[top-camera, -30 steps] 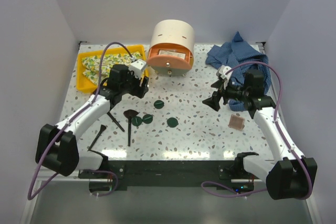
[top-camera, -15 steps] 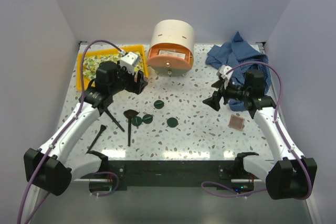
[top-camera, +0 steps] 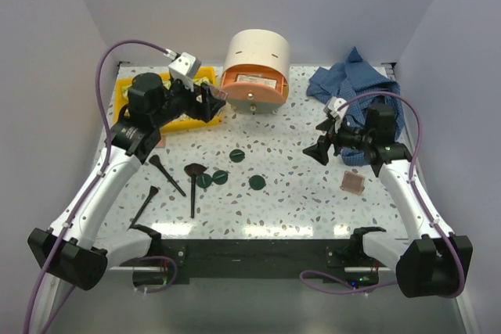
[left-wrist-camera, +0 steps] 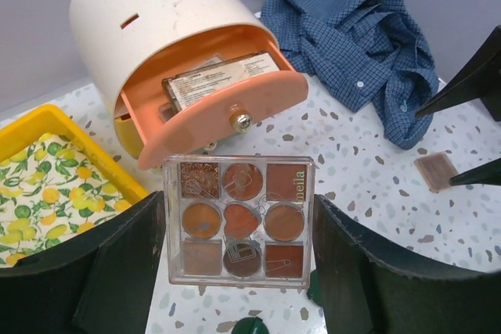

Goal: Organize the makeup
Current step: Place the makeup in the drawer.

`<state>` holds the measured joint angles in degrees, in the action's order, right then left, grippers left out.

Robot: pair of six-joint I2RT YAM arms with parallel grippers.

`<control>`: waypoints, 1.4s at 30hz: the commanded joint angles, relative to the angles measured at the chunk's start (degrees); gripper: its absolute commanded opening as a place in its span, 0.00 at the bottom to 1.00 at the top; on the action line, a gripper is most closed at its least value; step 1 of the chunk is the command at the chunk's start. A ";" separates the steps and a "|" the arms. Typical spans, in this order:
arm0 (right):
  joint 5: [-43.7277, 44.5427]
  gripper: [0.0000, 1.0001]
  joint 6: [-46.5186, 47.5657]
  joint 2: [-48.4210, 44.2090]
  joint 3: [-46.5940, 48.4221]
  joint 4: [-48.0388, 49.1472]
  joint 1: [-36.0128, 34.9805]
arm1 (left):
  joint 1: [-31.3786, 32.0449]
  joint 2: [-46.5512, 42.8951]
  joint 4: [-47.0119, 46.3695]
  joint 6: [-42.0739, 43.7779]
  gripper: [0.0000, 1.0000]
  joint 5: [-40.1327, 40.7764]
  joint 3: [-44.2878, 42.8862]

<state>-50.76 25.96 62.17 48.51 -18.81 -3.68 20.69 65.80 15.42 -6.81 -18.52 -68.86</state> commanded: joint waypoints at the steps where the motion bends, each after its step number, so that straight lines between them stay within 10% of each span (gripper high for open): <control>1: -1.97 0.99 0.15 -1.35 0.00 1.49 0.26 | -0.30 1.70 -2.59 -3.47 0.17 -3.53 -4.61; 42: -2.23 0.99 0.50 -1.53 0.36 0.88 0.43 | 0.93 22.17 -12.34 -18.24 0.15 -3.71 -21.14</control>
<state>-50.76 25.98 62.17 48.51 -18.85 -3.66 20.99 86.98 6.85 -23.66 -22.96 -86.43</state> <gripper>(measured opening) 0.986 0.723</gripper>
